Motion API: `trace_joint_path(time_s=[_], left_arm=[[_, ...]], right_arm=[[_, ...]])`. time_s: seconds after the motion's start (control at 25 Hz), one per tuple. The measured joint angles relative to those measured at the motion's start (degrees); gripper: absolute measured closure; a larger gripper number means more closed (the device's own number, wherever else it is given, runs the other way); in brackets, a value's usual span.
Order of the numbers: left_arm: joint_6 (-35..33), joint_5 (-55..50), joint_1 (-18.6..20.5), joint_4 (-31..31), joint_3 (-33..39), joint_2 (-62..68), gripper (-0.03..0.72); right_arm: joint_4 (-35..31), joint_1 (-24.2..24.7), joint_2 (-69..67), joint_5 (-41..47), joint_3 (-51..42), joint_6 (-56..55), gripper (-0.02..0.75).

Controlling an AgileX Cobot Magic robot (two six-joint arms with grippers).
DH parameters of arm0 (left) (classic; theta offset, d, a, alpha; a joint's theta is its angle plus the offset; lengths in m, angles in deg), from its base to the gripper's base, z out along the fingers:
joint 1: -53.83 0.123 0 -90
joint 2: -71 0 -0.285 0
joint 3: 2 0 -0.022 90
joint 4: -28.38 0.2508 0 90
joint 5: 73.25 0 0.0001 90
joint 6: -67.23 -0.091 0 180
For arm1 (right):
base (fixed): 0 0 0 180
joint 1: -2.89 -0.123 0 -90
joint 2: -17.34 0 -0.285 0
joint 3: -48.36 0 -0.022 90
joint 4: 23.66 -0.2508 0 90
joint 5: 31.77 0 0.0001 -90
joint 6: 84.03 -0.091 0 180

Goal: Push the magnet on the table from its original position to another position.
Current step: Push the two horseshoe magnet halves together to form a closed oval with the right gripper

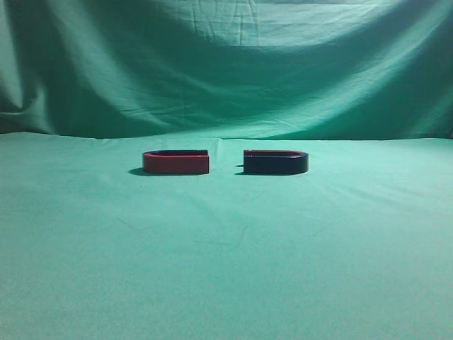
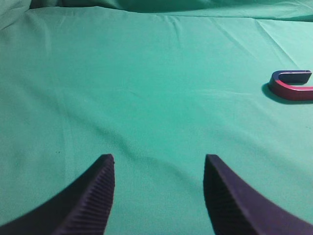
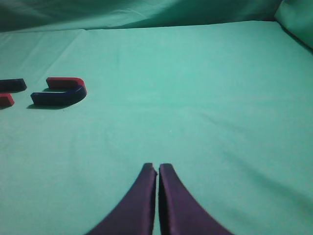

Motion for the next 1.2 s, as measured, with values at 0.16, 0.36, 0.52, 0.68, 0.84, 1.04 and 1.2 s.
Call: trace_joint_path(time_s=[0.16,0.36,0.52,0.68,0.84,1.04,1.2], left_arm=[[0.00,0.00,0.00,0.00,0.00,0.00,0.316],[0.00,0.00,0.00,0.00,0.00,0.00,0.316],[0.00,0.00,0.00,0.00,0.00,0.00,0.316],[0.00,0.00,0.00,0.00,0.00,0.00,0.316],[0.00,0.00,0.00,0.00,0.00,0.00,0.316],[0.00,0.00,0.00,0.00,0.00,0.00,0.316],[0.00,0.00,0.00,0.00,0.00,0.00,0.316]], right_arm=[[0.00,0.00,0.04,0.00,0.00,0.00,0.738],[0.00,0.00,0.04,0.00,0.00,0.00,0.738],[0.00,0.00,0.04,0.00,0.00,0.00,0.738],[0.00,0.00,0.04,0.00,0.00,0.00,0.738],[0.00,0.00,0.04,-0.37,-0.02,0.00,0.738],[-12.43,0.00,0.04,-17.88,-0.24,-3.45,0.738],[-14.11,0.00,0.13,-29.75,0.20,-3.70,0.738]])
